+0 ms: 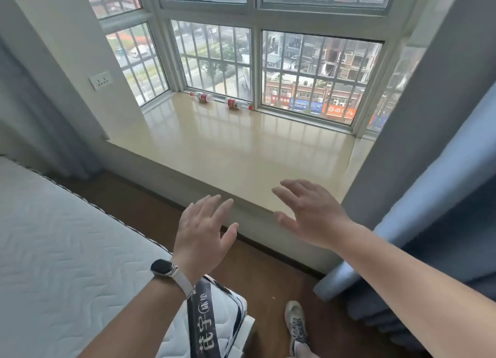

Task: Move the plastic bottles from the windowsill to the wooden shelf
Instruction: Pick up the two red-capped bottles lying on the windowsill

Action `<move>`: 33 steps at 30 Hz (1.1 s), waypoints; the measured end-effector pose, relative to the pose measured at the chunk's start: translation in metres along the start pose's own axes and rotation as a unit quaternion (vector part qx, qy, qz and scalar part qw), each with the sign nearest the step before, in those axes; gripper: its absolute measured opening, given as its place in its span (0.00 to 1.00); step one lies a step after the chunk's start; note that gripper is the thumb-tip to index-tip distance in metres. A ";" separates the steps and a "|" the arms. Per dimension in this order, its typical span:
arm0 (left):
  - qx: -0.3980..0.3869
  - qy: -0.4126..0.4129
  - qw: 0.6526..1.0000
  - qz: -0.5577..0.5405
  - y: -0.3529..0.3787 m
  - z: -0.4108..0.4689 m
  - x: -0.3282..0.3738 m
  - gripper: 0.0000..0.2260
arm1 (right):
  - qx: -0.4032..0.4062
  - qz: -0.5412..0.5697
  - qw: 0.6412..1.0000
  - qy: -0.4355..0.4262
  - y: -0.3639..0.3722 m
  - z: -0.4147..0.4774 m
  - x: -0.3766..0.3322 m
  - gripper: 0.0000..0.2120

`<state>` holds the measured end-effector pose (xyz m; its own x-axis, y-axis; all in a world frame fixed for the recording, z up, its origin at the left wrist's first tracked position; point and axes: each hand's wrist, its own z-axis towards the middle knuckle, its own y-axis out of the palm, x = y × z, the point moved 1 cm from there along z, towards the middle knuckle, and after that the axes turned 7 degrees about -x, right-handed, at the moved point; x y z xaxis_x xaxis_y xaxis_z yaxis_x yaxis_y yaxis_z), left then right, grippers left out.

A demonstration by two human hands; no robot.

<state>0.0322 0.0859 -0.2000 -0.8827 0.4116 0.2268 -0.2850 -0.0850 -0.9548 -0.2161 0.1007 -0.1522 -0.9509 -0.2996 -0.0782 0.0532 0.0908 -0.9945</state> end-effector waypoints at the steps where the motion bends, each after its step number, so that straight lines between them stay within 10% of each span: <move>1: -0.006 -0.002 1.000 0.004 0.002 0.012 0.004 0.23 | -0.001 0.002 1.000 -0.001 -0.003 0.009 0.009 0.26; 16: -0.001 -0.077 0.995 0.057 0.005 0.187 0.029 0.24 | -0.016 0.017 0.999 -0.048 -0.040 0.133 0.157 0.31; 33: 0.056 -0.177 0.979 0.086 -0.008 0.212 -0.085 0.22 | -0.020 0.028 0.989 -0.140 -0.031 0.287 0.107 0.26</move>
<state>0.0301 -0.1409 -0.1705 -0.9897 0.0435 0.1366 -0.1430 -0.2318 -0.9622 -0.2322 -0.2067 -0.1496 -0.8242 -0.5443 -0.1560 0.0865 0.1512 -0.9847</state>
